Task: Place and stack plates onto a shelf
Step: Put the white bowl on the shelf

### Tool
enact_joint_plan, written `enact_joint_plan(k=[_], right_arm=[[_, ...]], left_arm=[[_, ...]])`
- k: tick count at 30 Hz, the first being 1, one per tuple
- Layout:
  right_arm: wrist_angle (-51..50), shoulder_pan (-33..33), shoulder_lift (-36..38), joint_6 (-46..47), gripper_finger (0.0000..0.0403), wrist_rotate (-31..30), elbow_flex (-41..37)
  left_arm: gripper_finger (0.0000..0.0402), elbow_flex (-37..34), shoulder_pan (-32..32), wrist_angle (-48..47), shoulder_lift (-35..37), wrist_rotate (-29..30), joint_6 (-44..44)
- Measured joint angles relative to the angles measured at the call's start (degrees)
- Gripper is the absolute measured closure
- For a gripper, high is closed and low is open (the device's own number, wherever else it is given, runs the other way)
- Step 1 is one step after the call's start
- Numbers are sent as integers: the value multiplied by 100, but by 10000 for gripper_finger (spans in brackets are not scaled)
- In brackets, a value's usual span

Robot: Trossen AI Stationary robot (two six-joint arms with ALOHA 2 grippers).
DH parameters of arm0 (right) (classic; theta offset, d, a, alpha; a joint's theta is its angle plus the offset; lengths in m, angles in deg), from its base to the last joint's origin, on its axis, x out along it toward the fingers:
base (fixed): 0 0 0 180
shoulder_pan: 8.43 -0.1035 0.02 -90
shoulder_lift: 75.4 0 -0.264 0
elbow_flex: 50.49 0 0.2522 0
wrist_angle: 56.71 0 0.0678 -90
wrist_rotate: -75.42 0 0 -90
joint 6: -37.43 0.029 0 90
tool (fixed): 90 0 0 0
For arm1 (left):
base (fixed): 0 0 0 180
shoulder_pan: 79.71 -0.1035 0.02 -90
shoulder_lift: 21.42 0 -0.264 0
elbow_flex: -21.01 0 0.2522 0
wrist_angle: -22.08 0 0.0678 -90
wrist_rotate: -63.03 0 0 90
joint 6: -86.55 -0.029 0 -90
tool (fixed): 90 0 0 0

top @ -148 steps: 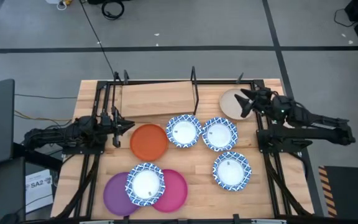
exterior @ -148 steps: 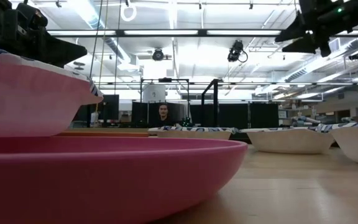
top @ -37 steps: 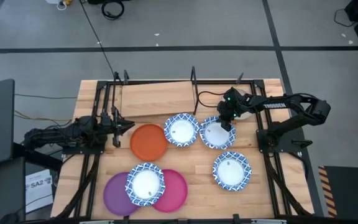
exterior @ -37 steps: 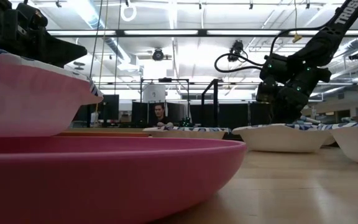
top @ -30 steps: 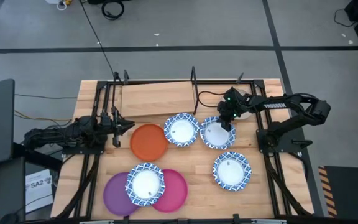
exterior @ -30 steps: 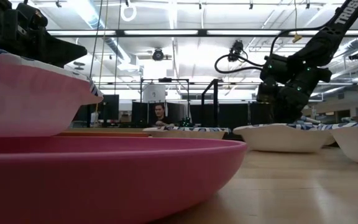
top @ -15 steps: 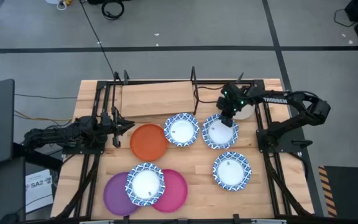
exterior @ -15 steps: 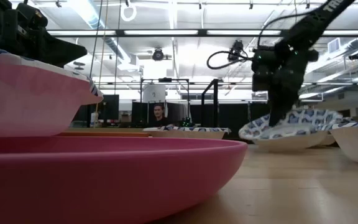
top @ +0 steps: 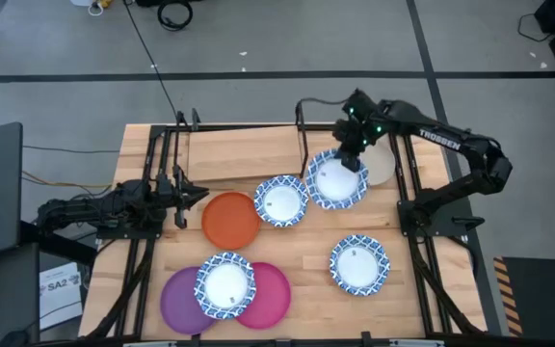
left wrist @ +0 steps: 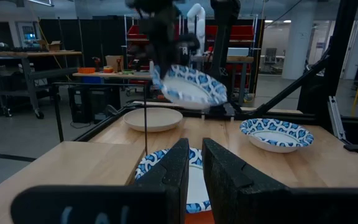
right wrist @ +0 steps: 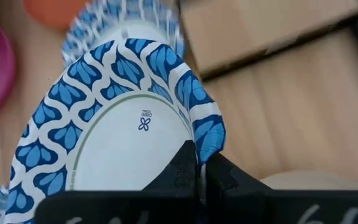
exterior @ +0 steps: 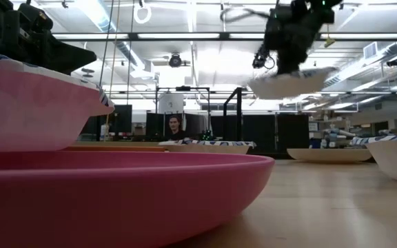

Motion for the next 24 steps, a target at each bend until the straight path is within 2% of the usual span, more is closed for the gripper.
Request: enact_joint_plan(k=[7, 14, 24], right_arm=[[143, -16, 0, 23, 395, 0, 994], [1206, -194, -87, 199, 395, -241, 1358], [2917, -363, -1215, 677, 395, -249, 1867]], left_arm=[[349, 0, 0, 0, 0, 0, 0], [349, 0, -1, 0, 0, -2, 0], [349, 0, 1, 2, 0, -1, 0]])
